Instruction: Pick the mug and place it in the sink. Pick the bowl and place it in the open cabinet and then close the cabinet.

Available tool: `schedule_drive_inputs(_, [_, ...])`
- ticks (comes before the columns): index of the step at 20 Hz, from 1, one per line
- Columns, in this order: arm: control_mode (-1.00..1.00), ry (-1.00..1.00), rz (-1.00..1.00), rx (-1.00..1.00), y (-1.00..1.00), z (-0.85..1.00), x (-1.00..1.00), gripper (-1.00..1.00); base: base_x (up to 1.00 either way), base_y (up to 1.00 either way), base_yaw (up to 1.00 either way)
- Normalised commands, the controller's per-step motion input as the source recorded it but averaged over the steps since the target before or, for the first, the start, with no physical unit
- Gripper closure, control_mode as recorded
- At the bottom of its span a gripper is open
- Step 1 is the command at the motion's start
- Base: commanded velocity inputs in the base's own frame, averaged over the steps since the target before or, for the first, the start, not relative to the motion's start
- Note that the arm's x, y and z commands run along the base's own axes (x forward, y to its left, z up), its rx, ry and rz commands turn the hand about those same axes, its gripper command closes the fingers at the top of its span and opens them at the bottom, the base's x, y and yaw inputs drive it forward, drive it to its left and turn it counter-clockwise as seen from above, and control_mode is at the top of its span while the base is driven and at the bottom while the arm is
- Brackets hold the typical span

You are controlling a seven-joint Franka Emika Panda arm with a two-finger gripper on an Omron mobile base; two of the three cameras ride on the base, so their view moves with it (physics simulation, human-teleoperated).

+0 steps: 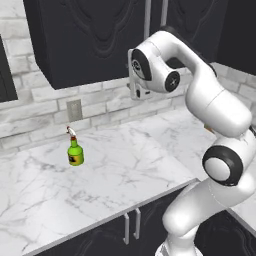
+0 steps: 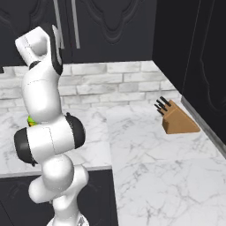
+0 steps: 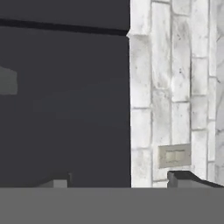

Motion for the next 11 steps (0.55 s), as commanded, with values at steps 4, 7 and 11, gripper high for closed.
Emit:
schedule_drive_inputs(4, [-1.00, 0.25, -0.19, 0.03, 0.18, 0.04, 0.31, -1.00, 0.00, 0.00, 0.00])
schedule_drive_inputs(7, [-1.00, 0.21, -0.24, 0.09, -0.24, 0.00, -0.49, -1.00, 0.00, 0.00, 0.00])
schedule_drive_inputs(11, [-1.00, 0.12, -0.26, 0.08, -0.44, 0.00, -0.61, -1.00, 0.00, 0.00, 0.00])
